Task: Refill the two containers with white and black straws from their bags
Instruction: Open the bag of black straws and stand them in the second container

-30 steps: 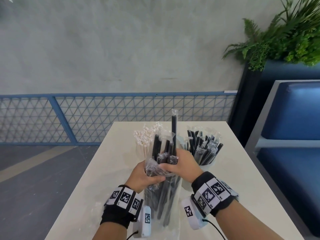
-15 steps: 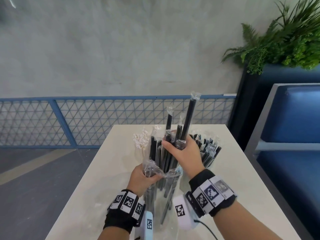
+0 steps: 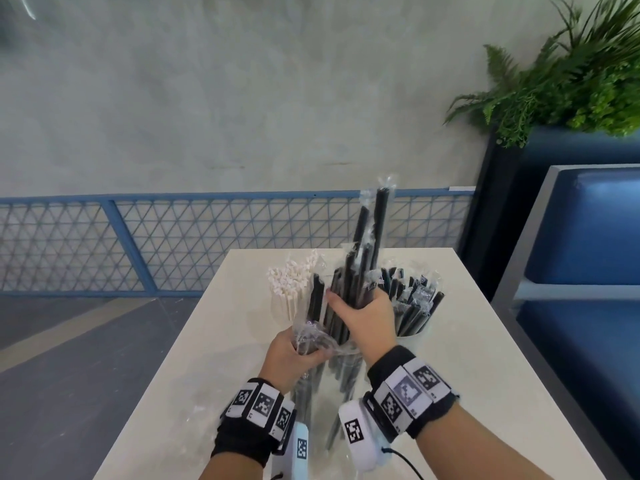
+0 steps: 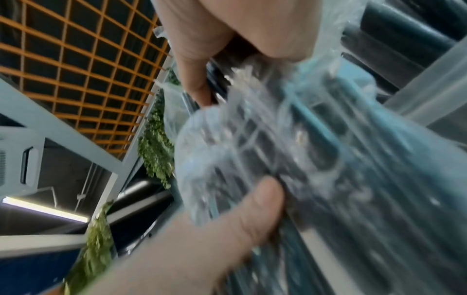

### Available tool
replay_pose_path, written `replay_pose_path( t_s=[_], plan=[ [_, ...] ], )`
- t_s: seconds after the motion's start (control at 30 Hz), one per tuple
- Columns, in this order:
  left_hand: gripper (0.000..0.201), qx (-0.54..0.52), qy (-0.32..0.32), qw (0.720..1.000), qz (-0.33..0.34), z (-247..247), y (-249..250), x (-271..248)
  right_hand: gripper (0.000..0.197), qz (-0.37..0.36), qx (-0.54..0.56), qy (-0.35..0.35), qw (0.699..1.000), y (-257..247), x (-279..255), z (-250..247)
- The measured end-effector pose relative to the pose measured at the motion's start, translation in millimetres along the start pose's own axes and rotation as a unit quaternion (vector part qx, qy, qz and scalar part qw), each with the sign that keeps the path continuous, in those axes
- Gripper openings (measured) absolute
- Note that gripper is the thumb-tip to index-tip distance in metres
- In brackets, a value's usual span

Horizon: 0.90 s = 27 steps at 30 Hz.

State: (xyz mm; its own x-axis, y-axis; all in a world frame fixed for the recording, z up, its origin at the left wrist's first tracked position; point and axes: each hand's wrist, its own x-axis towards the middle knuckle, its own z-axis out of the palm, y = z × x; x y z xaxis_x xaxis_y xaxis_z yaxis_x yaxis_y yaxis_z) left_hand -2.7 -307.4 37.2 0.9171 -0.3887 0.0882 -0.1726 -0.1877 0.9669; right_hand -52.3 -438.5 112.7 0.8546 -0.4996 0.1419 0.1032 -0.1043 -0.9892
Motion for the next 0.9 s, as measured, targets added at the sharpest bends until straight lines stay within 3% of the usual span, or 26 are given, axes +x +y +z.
replay_pose_path(
  t_s=[0.3, 0.5, 0.67, 0.83, 0.9],
  plan=[
    [0.024, -0.027, 0.040, 0.997, -0.056, -7, -8, 7, 0.028, 0.005, 0.171, 0.084, 0.982, -38, 35, -24],
    [0.017, -0.010, 0.056, 0.997, -0.045, -9, -11, 8, 0.030, 0.010, 0.248, 0.115, 0.962, -55, 47, -41],
    [0.025, -0.003, 0.052, 0.998, -0.044, -5, -12, 7, 0.014, 0.029, 0.245, 0.088, 0.965, -35, 39, -29],
    [0.026, 0.003, 0.038, 0.998, -0.050, -1, -8, 4, 0.034, 0.059, 0.209, 0.077, 0.973, -18, 31, -17],
    [0.024, -0.001, 0.045, 0.998, -0.051, -4, -9, 5, 0.030, 0.051, 0.212, 0.088, 0.972, -22, 34, -20]
  ],
)
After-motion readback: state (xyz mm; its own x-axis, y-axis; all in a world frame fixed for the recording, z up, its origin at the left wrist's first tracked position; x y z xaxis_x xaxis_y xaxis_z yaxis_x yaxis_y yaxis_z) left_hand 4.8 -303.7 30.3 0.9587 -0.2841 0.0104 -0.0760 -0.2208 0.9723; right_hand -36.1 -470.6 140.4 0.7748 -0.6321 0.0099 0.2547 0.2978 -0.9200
